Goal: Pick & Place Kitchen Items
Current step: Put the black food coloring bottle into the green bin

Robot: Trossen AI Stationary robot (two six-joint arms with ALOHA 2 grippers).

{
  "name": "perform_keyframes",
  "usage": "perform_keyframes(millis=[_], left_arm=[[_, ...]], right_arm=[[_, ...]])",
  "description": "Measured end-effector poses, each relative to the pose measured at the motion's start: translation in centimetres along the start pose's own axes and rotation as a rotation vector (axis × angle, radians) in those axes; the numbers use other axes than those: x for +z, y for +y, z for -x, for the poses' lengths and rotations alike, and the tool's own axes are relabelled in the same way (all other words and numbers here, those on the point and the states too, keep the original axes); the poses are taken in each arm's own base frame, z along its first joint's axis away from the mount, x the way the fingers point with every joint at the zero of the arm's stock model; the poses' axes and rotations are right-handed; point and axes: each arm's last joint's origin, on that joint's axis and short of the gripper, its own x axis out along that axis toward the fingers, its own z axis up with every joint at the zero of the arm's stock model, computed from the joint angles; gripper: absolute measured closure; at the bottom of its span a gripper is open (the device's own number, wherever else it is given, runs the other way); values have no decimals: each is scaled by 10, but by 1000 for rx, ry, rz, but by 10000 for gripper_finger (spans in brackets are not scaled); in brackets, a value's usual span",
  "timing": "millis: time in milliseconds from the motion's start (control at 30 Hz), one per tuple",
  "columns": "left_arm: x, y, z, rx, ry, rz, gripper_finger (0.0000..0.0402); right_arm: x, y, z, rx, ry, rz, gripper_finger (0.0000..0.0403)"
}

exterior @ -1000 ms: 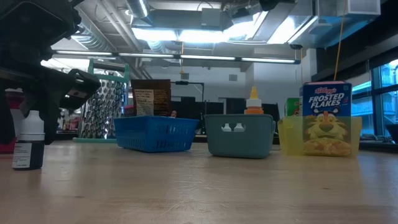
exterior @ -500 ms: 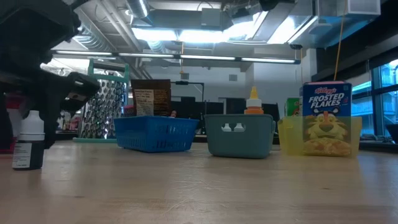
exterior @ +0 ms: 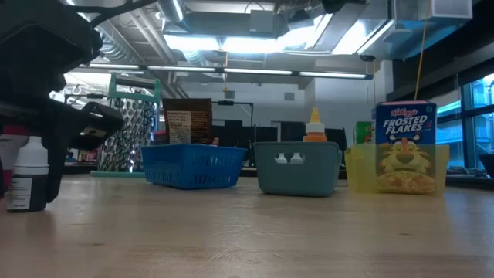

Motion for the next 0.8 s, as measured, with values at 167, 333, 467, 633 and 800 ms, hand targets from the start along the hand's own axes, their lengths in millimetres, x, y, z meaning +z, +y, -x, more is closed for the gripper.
perform_keyframes(millis=[167,333,467,633,800], left_arm=[[1,0,-2,-15,-8,-4,270],[1,0,-2,-15,-9,-6,270],[1,0,-2,-15,-9,-6,272],[1,0,-2,-32,-5,-5,292],[1,3,-2,-51,0,1,316]], right_arm=[[0,0,0,0,-1,0,174],[0,0,0,0,-1,-1,174],[0,0,0,0,-2,-1,174],[0,0,0,0,-1,-1,174],[0,0,0,0,-1,-1,174]])
